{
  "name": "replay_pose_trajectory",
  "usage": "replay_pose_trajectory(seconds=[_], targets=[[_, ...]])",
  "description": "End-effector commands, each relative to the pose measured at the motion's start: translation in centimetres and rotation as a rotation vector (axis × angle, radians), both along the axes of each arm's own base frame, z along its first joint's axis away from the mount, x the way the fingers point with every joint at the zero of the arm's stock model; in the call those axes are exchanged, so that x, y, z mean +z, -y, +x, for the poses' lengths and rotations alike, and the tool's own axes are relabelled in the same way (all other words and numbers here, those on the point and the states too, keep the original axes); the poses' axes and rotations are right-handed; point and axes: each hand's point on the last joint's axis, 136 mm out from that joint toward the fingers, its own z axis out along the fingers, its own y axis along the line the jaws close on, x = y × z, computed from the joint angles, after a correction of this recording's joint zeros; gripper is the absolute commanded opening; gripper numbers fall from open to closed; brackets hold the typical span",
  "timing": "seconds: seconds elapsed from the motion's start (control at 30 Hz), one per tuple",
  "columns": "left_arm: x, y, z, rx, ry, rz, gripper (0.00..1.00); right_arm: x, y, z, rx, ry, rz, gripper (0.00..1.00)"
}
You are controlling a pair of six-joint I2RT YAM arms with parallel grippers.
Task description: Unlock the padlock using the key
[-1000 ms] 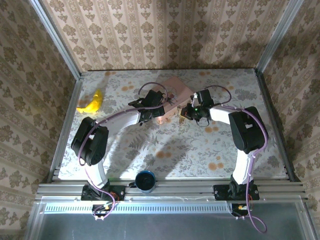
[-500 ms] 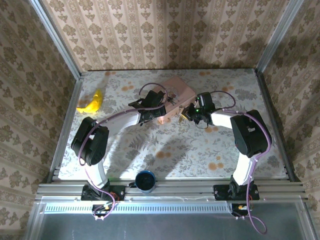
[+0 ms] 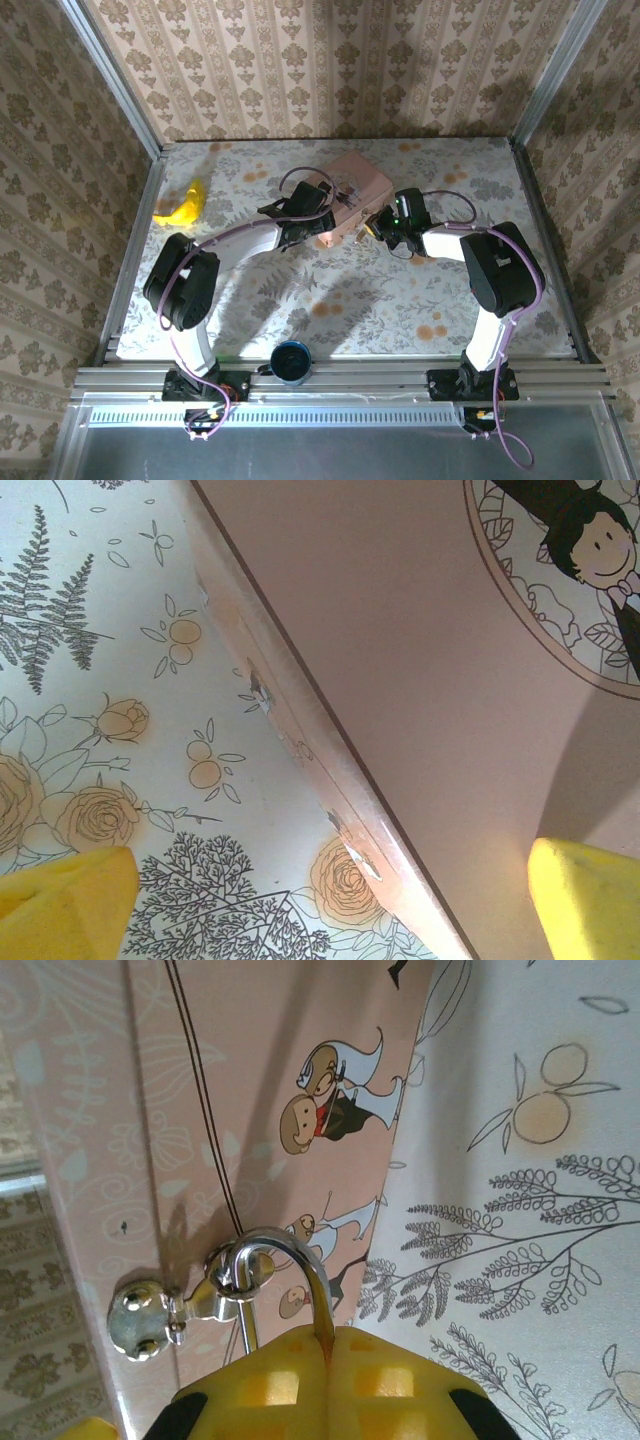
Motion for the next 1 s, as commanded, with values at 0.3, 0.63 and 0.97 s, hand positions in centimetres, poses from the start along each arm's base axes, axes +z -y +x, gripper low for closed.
replay_pose_trajectory(seconds=[0.3, 0.63, 0.97], targets=[[-6.5, -3.8, -3.5, 0.028, -0.2, 0.163, 1.0, 0.6, 4.0, 2.3, -0.246, 0.012, -0.047, 0.0], [-6.4, -4.6, -3.4, 0.052, -0.196, 0.153, 0.98, 1.4, 4.4, 2.0, -0.234, 0.026, -0.086, 0.0], [-5.9, -8.2, -2.5, 0.142, -0.172, 0.13, 0.67, 3.5, 5.7, -2.6, -0.116, 0.033, -0.229, 0.0]])
